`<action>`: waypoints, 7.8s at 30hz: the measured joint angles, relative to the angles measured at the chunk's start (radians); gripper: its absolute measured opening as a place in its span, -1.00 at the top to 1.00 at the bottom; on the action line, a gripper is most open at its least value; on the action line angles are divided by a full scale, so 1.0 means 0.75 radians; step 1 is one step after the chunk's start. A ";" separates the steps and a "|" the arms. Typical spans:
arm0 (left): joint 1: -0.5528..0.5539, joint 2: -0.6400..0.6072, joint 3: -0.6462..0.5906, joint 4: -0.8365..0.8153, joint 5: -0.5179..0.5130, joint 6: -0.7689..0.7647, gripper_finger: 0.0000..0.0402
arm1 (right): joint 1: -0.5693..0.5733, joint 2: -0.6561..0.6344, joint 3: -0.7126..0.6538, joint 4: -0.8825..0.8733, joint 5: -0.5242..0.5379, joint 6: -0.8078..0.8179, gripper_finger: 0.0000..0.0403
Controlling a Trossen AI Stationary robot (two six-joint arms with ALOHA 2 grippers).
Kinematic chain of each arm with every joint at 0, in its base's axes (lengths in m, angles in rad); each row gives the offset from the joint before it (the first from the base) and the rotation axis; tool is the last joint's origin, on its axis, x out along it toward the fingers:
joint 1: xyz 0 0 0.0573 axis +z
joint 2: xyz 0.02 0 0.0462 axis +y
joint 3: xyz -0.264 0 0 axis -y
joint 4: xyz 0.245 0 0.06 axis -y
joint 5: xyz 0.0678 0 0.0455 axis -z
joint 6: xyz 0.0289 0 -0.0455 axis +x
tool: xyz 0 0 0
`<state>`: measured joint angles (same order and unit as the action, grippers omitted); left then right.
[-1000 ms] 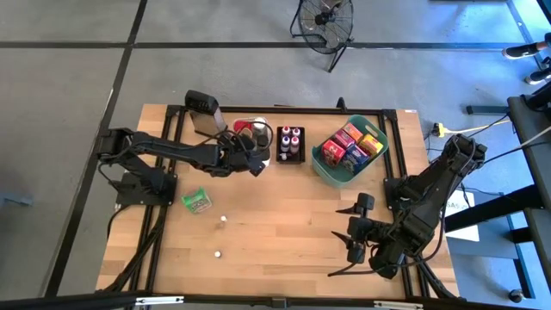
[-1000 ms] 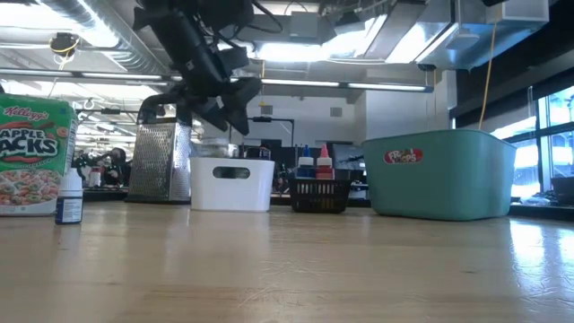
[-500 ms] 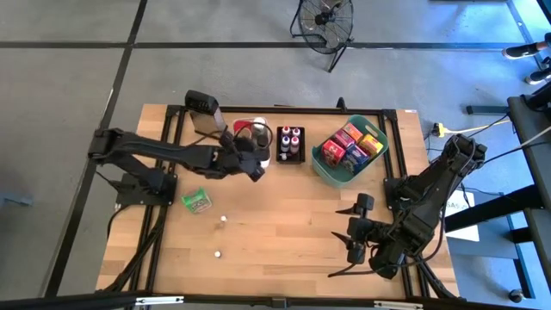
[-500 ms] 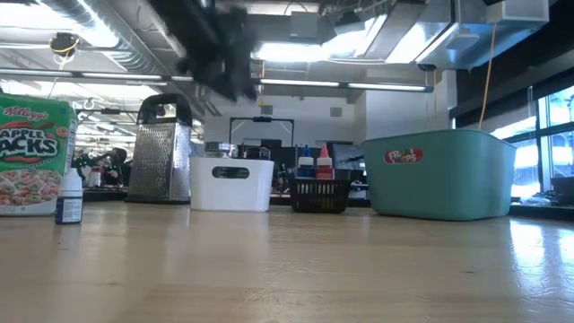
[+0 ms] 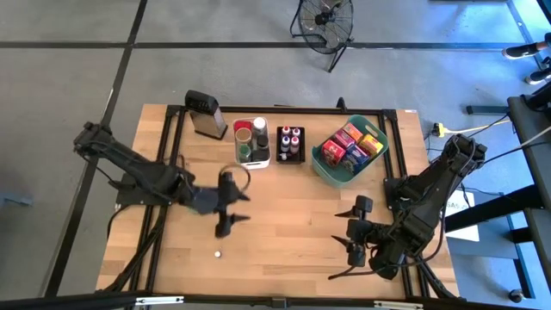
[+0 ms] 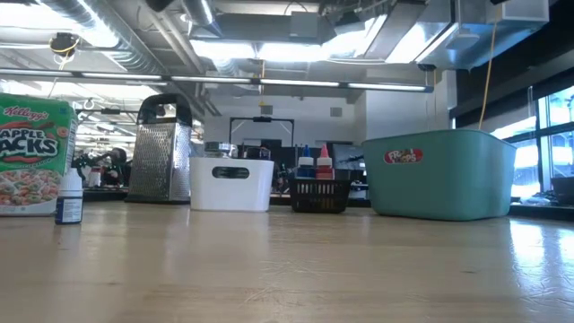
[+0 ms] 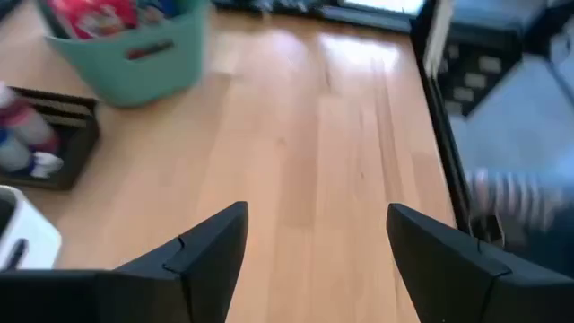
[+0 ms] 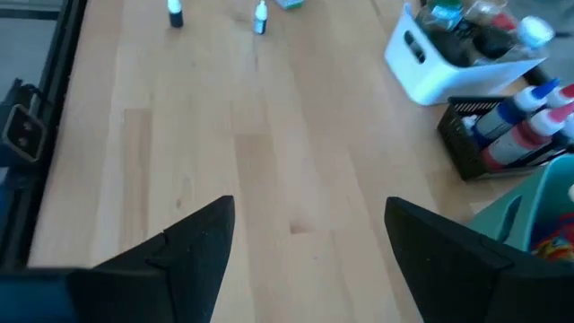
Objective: Pick & Place Kitchen Items
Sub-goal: Put the small blue food coloring bottle into the black bin
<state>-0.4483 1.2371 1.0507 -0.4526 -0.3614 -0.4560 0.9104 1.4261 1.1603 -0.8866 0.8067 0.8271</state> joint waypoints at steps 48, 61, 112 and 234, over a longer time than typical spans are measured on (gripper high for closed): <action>-0.207 0.312 -0.001 -0.405 0.169 -0.421 -0.31 | -0.016 0.018 -0.054 0.295 -0.327 -0.263 -0.45; -0.149 0.312 -0.001 -0.586 0.173 -0.428 -0.31 | -0.009 0.091 -0.054 0.331 -0.349 -0.241 -0.45; -0.088 0.317 -0.324 -0.283 0.126 -0.180 -0.31 | -0.009 0.091 -0.054 0.362 -0.344 -0.241 -0.45; 1.016 1.339 1.289 -0.682 0.607 1.317 0.66 | 0.349 0.095 0.165 -0.174 0.459 -0.417 -0.45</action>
<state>0.3134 2.2414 2.0174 -0.9644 0.0938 0.5318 1.1723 1.4975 1.2842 -1.0172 1.1511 0.5141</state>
